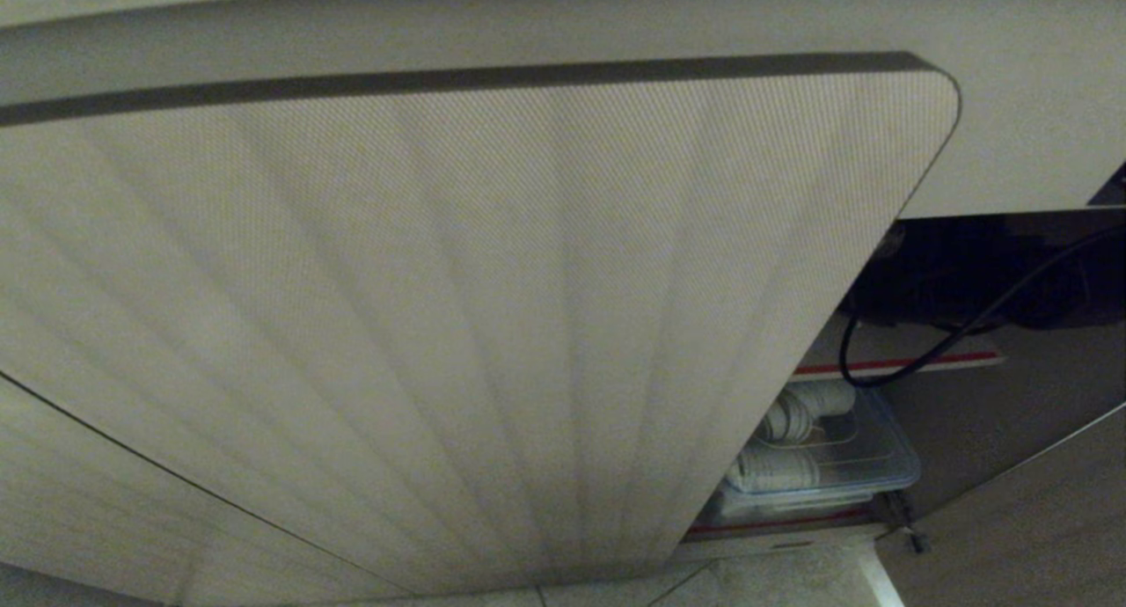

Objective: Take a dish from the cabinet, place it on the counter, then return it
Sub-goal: Take the bowl from the cabinet

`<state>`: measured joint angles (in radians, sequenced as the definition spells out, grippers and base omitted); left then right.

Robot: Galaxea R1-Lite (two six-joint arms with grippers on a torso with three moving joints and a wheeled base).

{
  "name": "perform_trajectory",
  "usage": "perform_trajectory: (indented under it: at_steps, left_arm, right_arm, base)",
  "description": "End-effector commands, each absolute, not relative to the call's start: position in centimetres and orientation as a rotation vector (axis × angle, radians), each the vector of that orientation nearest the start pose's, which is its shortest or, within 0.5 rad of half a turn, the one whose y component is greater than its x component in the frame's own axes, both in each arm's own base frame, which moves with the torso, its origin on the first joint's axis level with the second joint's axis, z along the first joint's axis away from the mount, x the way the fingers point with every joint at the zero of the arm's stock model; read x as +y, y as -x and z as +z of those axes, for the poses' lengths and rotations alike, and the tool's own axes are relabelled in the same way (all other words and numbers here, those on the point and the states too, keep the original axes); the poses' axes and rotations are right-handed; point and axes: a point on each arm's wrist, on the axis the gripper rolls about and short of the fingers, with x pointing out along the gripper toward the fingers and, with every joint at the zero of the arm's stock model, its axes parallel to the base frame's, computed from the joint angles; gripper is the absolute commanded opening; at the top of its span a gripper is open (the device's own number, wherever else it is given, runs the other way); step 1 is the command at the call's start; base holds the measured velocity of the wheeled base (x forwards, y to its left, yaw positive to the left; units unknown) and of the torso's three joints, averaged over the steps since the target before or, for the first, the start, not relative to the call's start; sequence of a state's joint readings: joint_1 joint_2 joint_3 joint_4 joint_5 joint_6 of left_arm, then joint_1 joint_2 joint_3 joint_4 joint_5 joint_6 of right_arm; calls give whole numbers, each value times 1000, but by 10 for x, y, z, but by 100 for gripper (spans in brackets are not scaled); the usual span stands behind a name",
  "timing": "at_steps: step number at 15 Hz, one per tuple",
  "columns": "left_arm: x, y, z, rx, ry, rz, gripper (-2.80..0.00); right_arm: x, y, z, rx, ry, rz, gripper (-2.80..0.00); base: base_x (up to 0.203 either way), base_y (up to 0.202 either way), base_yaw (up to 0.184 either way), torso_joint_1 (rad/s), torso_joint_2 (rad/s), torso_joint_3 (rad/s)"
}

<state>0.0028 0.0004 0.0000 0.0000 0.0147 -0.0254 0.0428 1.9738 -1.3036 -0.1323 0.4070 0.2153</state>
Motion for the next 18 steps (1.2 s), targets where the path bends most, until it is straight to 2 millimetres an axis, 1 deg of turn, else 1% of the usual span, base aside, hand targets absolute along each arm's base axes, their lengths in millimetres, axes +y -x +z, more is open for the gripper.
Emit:
perform_trajectory:
  at_steps: [1, 8, 11, 18]
  left_arm:
    - [0, 23, 75, 0, 26, 18, -280]
    - [0, 23, 75, 0, 26, 18, -280]
    - [0, 23, 75, 0, 26, 18, -280]
    - [0, 23, 75, 0, 26, 18, -280]
  right_arm:
    - [26, -388, 175, 576, -305, 382, 0]
    - [26, -390, 175, 565, -295, 381, 0]
    - [26, -393, 181, 505, -281, 390, 0]
    - [31, -393, 183, 485, -240, 413, 0]
  base:
    - [0, 0, 0, 0, 0, 0]
    - [0, 0, 0, 0, 0, 0]
    - [0, 0, 0, 0, 0, 0]
    - [0, 0, 0, 0, 0, 0]
